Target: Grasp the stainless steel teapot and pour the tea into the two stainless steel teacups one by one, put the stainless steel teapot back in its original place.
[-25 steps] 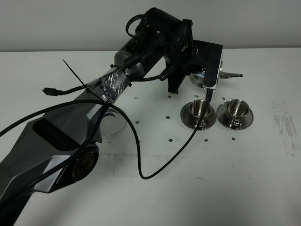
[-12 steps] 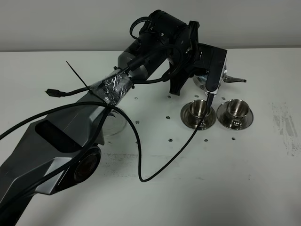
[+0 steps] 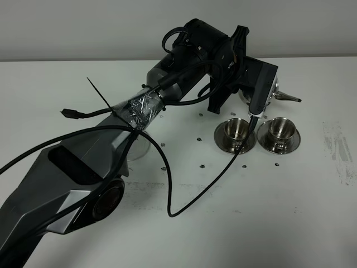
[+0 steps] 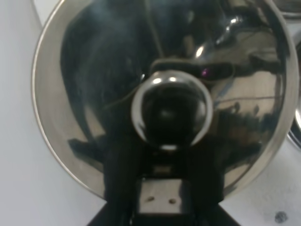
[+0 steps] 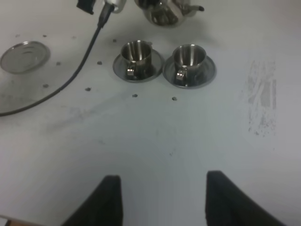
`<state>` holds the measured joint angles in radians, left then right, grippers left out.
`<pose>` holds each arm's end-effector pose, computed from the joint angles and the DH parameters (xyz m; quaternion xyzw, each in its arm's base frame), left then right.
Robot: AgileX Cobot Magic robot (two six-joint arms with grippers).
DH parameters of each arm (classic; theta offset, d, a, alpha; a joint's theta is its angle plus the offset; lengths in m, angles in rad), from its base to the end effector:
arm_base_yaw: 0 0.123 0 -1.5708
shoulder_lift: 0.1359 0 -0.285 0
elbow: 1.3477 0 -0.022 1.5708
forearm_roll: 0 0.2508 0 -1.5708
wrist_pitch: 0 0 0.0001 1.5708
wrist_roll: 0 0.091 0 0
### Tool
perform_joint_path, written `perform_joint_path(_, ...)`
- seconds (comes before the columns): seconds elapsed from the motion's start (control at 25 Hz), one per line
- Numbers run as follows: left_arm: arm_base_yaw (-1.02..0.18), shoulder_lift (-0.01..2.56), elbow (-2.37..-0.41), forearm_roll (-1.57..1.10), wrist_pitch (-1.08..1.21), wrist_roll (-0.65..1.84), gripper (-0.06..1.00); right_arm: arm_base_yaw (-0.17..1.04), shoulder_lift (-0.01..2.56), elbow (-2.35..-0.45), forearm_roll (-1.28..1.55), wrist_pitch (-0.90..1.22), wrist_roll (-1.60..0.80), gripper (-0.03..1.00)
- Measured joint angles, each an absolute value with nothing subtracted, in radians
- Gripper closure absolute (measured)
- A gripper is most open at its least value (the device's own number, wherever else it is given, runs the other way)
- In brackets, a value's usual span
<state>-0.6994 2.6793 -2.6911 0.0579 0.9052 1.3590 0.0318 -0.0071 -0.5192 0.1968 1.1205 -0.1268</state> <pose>0.4467 -0.3704 0.1954 0.7989 0.4712 0.1471 0.3438 -0.0122 0.0156 0.2790 -0.0759 0.8543 0.0738 0.5088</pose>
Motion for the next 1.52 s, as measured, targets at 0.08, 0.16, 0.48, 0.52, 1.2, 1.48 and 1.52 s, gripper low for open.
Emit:
perform_joint_path(0.08, -0.699, 2.684, -2.691, 0.058, 0.907, 1.369, 0.71, 0.032, -0.007, -0.519, 0.197, 1.121, -0.127, 0.57)
perform_joint_path(0.16, -0.699, 2.685, -2.691, 0.062, 0.909, 1.373, 0.71, 0.032, -0.007, -0.519, 0.197, 1.121, -0.127, 0.57)
perform_joint_path(0.48, -0.699, 2.685, -2.691, 0.122, 0.907, 1.431, 0.71, 0.032, -0.007, -0.519, 0.197, 1.121, -0.127, 0.57)
perform_joint_path(0.52, -0.699, 2.685, -2.691, 0.127, 0.906, 1.441, 0.71, 0.032, -0.007, -0.519, 0.197, 1.121, -0.127, 0.57)
perform_joint_path(1.2, -0.72, 2.706, -2.691, 0.247, 0.854, 1.458, 0.71, 0.032, -0.007, -0.519, 0.197, 1.121, -0.128, 0.57)
perform_joint_path(1.48, -0.724, 2.712, -2.691, 0.287, 0.841, 1.458, 0.71, 0.032, -0.007, -0.519, 0.197, 1.121, -0.128, 0.57)
perform_joint_path(1.52, -0.728, 2.712, -2.691, 0.294, 0.838, 1.457, 0.71, 0.032, -0.007, -0.519, 0.197, 1.121, -0.128, 0.57)
